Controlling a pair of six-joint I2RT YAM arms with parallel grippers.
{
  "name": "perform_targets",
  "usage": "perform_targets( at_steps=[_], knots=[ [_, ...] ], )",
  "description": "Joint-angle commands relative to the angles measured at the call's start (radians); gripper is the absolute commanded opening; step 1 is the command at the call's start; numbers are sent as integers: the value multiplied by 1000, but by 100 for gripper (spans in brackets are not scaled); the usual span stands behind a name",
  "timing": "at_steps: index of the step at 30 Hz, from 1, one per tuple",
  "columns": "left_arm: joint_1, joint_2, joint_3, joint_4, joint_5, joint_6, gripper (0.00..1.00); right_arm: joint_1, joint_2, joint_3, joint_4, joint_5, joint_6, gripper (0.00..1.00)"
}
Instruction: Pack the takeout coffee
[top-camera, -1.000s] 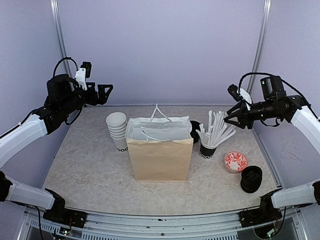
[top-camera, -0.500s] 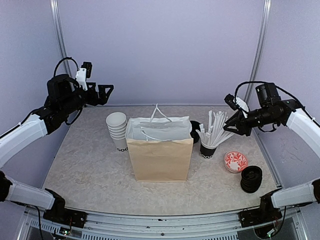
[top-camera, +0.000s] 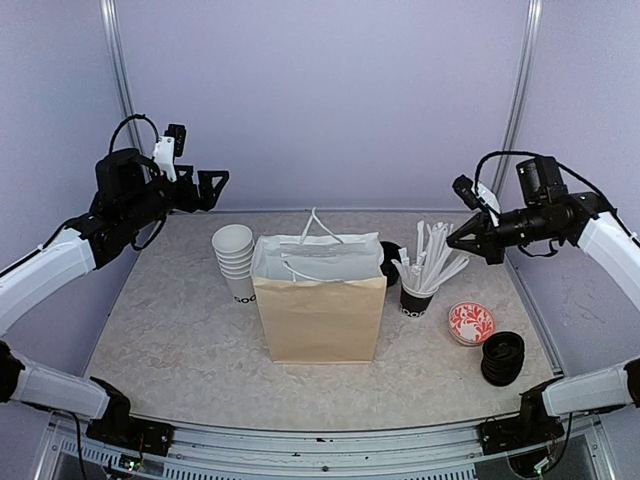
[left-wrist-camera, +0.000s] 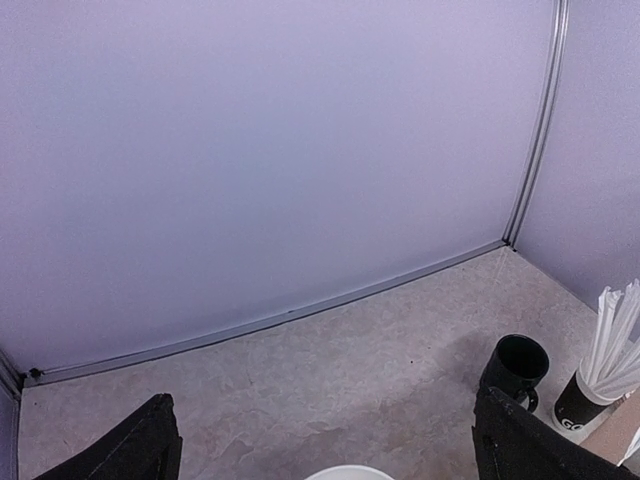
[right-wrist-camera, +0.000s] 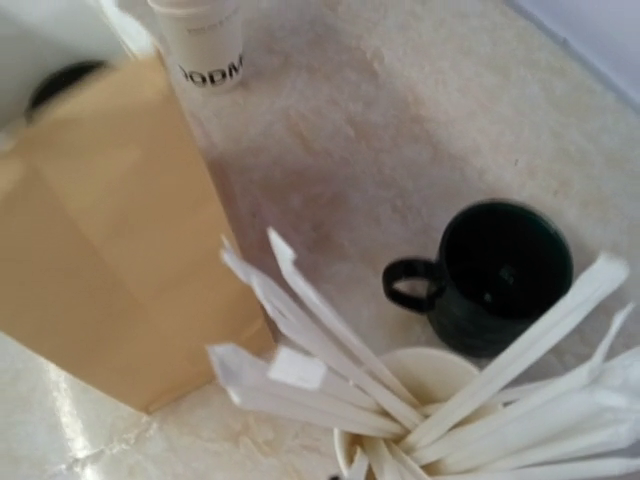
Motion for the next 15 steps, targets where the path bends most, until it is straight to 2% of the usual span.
perform_targets(
  at_steps=[1, 9, 15],
  knots=[
    [-4, 16, 5, -1, 18, 11, 99, -11, -82, 119, -100, -42, -28, 0],
    [21, 36, 7, 0, 30, 8, 99, -13, -143, 268, -247, -120, -110, 0],
    [30, 45, 5, 3, 38, 11, 99, -13, -115, 449, -257, -157, -131, 0]
  ],
)
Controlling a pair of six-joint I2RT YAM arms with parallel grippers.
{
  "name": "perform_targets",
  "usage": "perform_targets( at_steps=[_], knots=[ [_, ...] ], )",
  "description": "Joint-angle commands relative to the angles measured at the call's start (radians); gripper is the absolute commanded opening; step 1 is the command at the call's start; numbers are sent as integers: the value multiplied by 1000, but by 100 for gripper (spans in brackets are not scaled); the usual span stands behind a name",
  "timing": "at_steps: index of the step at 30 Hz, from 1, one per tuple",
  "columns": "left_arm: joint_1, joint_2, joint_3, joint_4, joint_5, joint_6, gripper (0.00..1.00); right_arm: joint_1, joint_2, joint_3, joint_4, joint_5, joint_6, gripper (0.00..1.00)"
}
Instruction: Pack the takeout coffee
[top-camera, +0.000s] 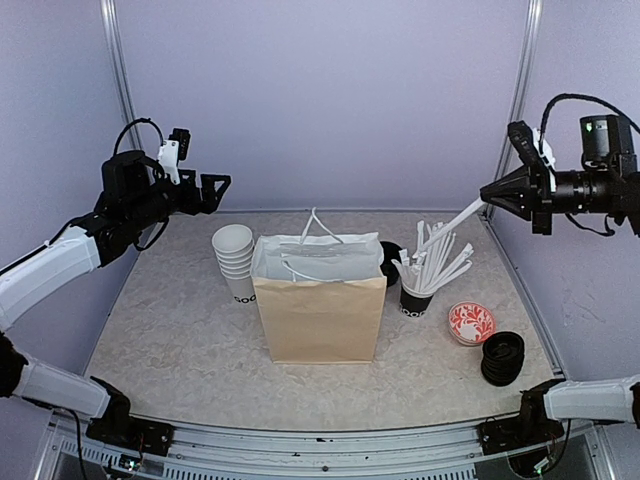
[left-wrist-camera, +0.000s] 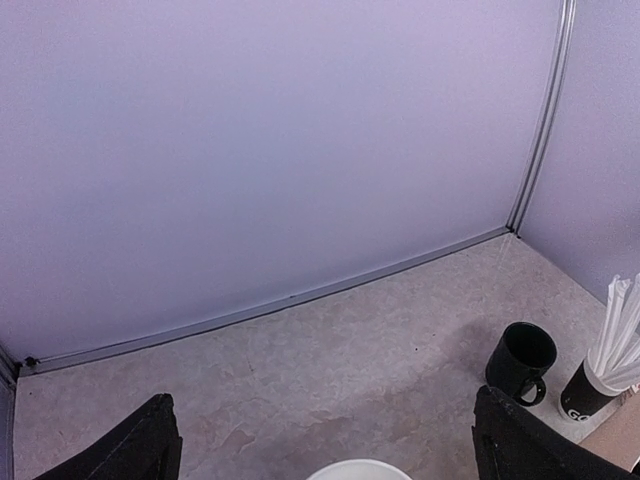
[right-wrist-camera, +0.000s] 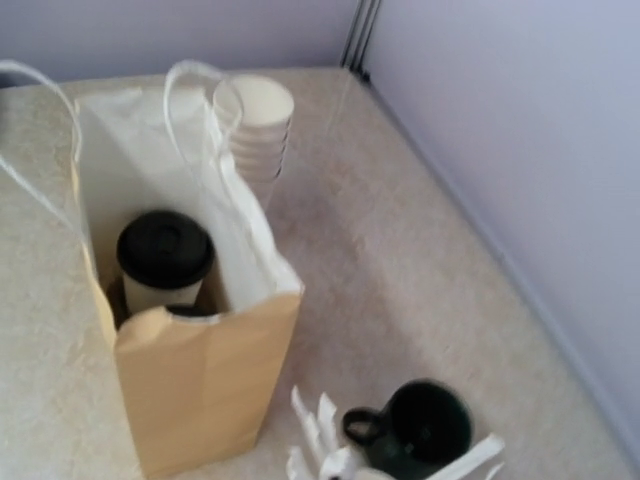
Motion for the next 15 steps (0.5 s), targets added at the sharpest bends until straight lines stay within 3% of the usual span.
perform_targets(
  at_steps=[1, 9, 15],
  knots=[
    [10, 9, 5, 6, 18, 14, 99, -12, 40, 142, -47, -100, -28, 0],
    [19, 0, 2, 4, 1, 25, 99, -8, 227, 380, -112, -468, -19, 0],
    [25, -9, 2, 3, -3, 27, 99, 90, 320, 398, -85, -464, 6, 0]
  ],
)
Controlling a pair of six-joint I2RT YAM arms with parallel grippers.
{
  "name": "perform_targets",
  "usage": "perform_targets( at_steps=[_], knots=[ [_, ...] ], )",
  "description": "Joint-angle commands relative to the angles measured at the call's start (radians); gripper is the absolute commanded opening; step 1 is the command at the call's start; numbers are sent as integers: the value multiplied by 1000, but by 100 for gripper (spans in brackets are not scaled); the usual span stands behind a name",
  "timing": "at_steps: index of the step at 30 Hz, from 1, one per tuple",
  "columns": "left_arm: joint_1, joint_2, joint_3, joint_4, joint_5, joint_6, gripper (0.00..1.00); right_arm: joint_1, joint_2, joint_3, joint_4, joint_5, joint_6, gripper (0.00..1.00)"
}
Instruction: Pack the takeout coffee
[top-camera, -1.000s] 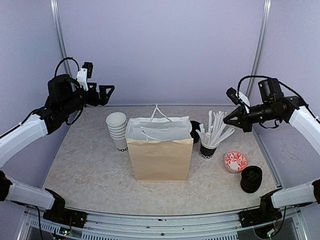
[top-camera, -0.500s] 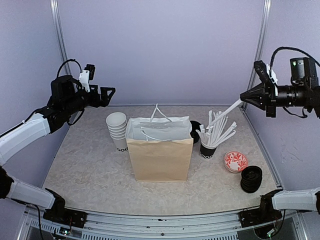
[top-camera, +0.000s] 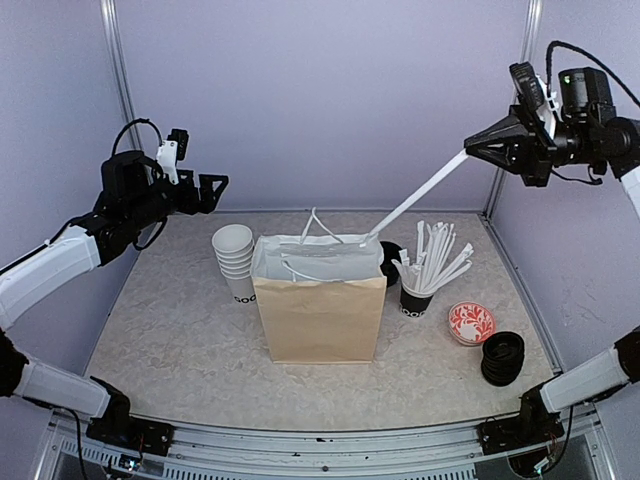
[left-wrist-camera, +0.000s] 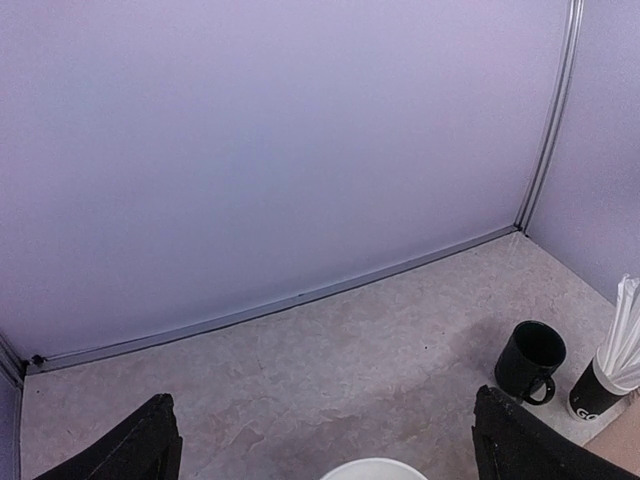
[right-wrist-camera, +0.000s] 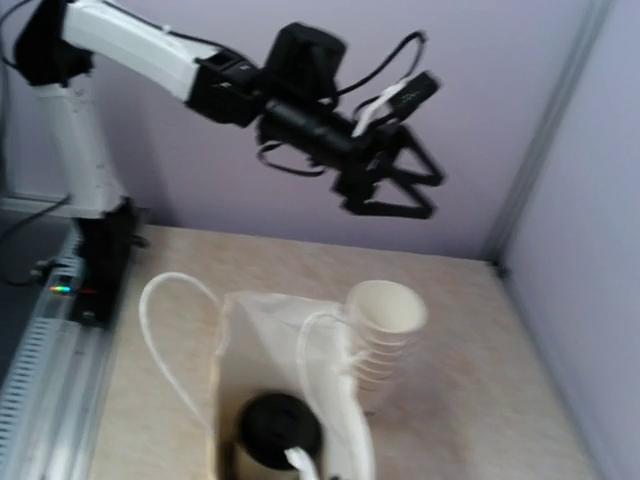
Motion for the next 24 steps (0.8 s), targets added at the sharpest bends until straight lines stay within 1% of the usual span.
perform_targets(
  at_steps=[1, 5, 9, 12, 16, 19, 24],
  knots=[
    [8, -16, 2, 4, -6, 20, 99, 91, 59, 5, -13, -42, 27, 0],
    [12, -17, 2, 2, -10, 26, 99, 221, 119, -16, 18, 43, 24, 0],
    [16, -8, 5, 0, 0, 26, 99, 353, 232, 3, 34, 102, 7, 0],
    [17, -7, 5, -1, 7, 24, 99, 432, 291, 4, 101, 160, 5, 0],
    [18, -11, 5, 2, 26, 15, 99, 479, 334, 6, 217, 180, 45, 0],
    [17, -10, 8, 1, 34, 10, 99, 496, 392, 33, 225, 175, 62, 0],
    [17, -6, 12, -1, 53, 3, 99, 537, 438, -13, 260, 178, 73, 0]
  ],
)
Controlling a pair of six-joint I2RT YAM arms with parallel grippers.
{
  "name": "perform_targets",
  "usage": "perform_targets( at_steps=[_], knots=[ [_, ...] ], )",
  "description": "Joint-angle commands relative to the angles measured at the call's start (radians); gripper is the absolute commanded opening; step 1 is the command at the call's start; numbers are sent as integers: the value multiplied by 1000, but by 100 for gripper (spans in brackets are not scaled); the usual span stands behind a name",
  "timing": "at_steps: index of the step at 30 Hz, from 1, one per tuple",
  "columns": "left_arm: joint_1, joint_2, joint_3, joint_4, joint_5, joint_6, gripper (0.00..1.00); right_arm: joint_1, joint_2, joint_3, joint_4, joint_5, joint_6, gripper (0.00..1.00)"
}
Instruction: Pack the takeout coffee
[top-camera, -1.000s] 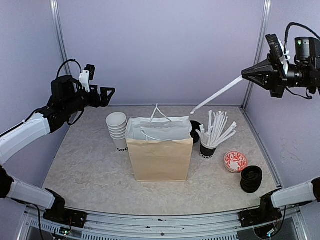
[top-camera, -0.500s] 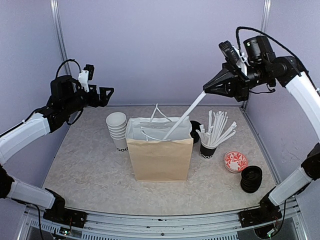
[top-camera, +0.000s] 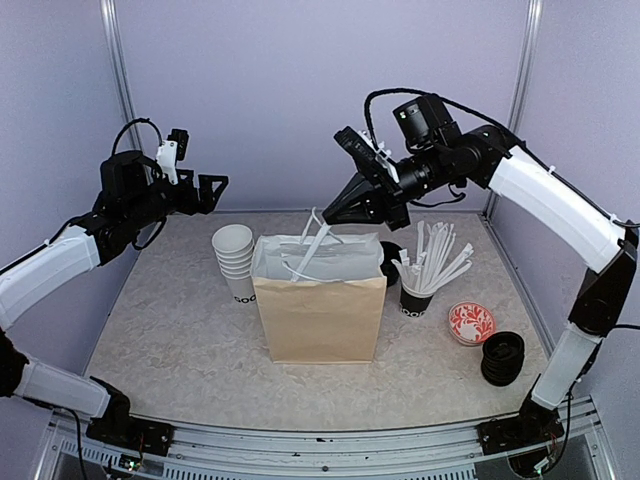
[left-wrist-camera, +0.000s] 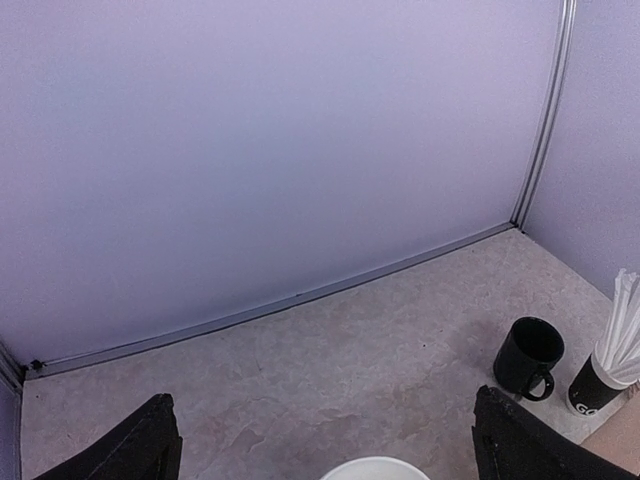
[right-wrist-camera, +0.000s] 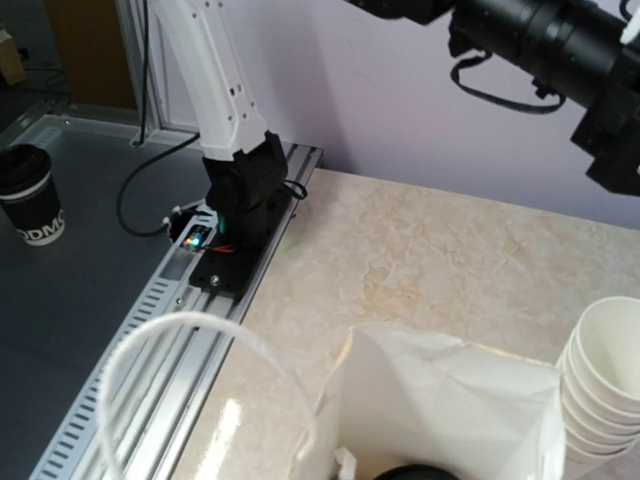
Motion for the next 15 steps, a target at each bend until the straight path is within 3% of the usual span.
perform_targets(
  at_steps=[1, 2, 4, 7, 11, 15],
  knots=[
    [7, -5, 13, -2, 35, -11, 99, 45, 42, -20, 50, 25, 16, 0],
    [7, -5, 14, -2, 38, -13, 99, 53, 48, -25, 47, 39, 11, 0],
    [7, -6, 16, -4, 40, -15, 99, 62, 54, -29, 42, 63, 8, 21],
    [6, -10, 16, -6, 35, -14, 99, 62, 30, -20, 30, 100, 8, 43],
    [6, -21, 16, -8, 21, -9, 99, 54, -57, -35, 32, 216, -16, 56],
    [6, -30, 16, -11, 15, -4, 99, -9, -167, -113, 70, 318, -17, 61]
  ],
)
